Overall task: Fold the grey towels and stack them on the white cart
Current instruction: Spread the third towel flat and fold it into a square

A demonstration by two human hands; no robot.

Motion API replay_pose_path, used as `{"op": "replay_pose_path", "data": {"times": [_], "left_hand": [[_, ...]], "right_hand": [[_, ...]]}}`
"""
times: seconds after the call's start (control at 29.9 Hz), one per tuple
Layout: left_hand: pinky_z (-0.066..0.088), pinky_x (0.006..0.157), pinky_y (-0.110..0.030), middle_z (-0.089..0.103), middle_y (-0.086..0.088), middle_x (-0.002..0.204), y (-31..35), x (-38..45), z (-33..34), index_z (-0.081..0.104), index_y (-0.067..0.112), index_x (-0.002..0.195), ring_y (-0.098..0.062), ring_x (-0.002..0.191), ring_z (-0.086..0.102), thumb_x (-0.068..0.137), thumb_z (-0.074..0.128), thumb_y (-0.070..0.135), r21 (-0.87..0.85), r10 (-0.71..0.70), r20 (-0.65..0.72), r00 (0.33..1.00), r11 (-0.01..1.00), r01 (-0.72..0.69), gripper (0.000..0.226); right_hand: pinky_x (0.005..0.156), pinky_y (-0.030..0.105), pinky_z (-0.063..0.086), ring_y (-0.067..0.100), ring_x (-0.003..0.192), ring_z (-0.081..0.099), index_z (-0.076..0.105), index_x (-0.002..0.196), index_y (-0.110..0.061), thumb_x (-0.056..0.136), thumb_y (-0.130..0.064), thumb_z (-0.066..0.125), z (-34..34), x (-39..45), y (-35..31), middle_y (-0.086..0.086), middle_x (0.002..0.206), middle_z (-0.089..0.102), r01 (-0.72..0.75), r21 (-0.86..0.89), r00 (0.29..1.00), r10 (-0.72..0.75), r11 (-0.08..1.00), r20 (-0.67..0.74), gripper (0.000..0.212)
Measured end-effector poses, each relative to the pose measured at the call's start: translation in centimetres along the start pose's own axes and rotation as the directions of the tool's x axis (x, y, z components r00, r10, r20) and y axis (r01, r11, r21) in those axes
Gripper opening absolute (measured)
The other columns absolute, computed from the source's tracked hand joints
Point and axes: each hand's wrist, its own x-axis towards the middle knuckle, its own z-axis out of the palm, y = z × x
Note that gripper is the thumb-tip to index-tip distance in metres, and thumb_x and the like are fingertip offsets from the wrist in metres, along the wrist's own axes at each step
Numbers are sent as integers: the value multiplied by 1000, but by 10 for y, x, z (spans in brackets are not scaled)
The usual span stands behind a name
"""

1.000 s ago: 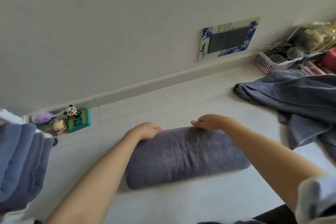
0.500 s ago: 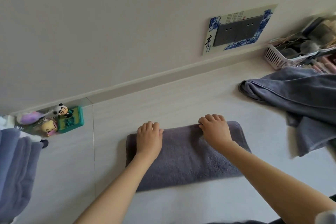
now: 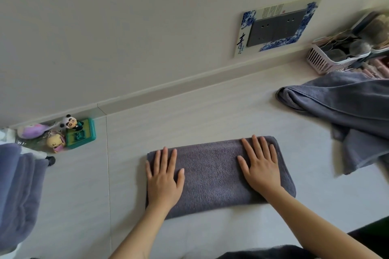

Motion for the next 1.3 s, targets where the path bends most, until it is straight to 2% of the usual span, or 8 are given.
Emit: {"op": "replay_pose_path", "data": {"times": [0.17,0.3,0.47,0.6,0.73,1.0,1.17,1.3], "left_hand": [[40,94,-59,39,-16,147,2,-1,-7,47,19,138,-32,135,30,86,38,45,-126,-95,-37,995,988,90,59],[39,99,-45,35,-19,143,-1,-14,-25,39,10,141,-38,128,38,89,59,30,-415,-405,-24,914,836,360,60],[47,86,-41,59,-22,118,-14,-20,-30,47,0,122,-39,107,56,81,69,37,-535,-577,217,788,605,590,59],[50,78,-36,68,-17,99,-19,-15,-37,60,7,89,-33,93,65,77,75,35,-680,-513,444,735,340,649,35],[54,86,-47,70,-13,99,-21,-11,-54,64,9,93,-28,89,68,71,75,39,-765,-365,527,768,190,615,39],[50,89,-41,64,-3,104,18,-20,-104,54,15,97,-23,99,62,82,69,40,-841,-190,285,940,421,340,33],[41,81,-33,61,-9,110,64,-21,-137,51,9,110,-29,106,56,86,60,40,-712,-174,178,969,657,249,40],[39,73,-31,58,-8,96,104,-16,-154,51,5,104,-30,96,56,86,57,38,-628,-86,162,983,759,170,39]], "right_hand": [[115,40,-6,27,145,12,27,147,-30,85,-60,12,-7,1,-4,7,156,20,-32,33,999,31,999,34,71],[116,25,-6,19,146,6,26,148,-20,90,-51,15,-17,-14,-31,1,157,15,79,320,997,-73,944,-31,67],[113,15,13,-5,138,20,31,145,-25,101,-22,39,-28,-43,-92,-22,146,23,-89,884,992,-35,458,118,45],[115,24,19,1,136,30,35,144,-26,102,-27,35,-23,-55,-120,-15,146,36,-281,945,957,125,169,262,42],[109,16,19,4,136,31,38,144,-21,102,-25,35,-12,-62,-120,-9,148,38,-277,932,956,162,234,244,42],[104,14,20,6,134,33,37,144,-22,102,-29,35,-8,-62,-122,-9,145,40,-236,919,969,148,315,198,43],[108,34,37,11,120,53,55,122,-40,94,-44,44,-27,-57,-96,-7,129,58,-305,935,947,159,183,278,30],[97,29,41,16,112,57,59,120,-27,96,-31,43,-51,-69,-44,-2,116,65,-239,887,921,381,395,79,29]]}}
